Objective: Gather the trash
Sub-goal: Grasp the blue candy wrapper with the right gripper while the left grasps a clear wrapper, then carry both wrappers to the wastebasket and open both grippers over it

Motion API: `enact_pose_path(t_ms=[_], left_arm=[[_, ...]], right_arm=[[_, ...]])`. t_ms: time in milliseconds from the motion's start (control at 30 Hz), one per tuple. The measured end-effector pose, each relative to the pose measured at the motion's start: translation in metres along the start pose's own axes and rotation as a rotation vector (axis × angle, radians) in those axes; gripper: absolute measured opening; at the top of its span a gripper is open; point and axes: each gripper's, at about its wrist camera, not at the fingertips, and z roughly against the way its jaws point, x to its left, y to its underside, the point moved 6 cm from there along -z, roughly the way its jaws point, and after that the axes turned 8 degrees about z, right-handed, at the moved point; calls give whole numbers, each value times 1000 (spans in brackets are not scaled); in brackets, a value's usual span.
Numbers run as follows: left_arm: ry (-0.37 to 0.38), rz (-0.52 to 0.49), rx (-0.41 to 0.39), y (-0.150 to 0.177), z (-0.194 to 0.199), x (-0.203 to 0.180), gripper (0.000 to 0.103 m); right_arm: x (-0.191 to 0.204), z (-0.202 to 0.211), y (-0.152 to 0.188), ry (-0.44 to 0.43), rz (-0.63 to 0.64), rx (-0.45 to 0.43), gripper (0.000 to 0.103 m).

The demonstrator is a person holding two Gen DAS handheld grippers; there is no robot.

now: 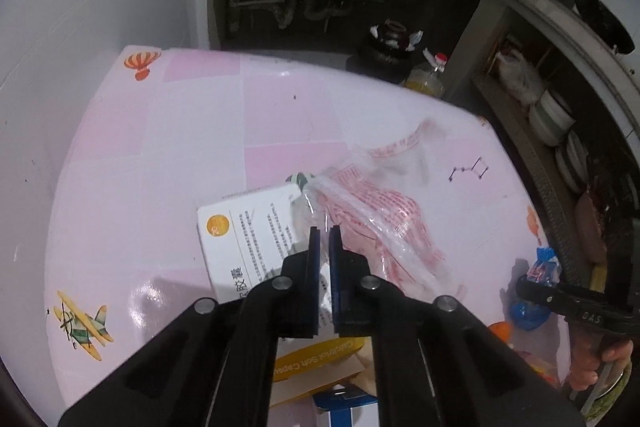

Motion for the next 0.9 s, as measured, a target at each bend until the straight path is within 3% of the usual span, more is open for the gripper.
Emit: enact_pose_path(t_ms=[267,533,900], left_arm=[[39,-4,-69,-2,21,-9,3],[61,-17,-154,-5,61,-19,3],[159,-100,-234,13,123,-65,3]], right_arm=[[5,8,-6,13,6,-48,18],[6,46,-5,9,4,-129,17],[11,109,32,11,-27,-252,17]])
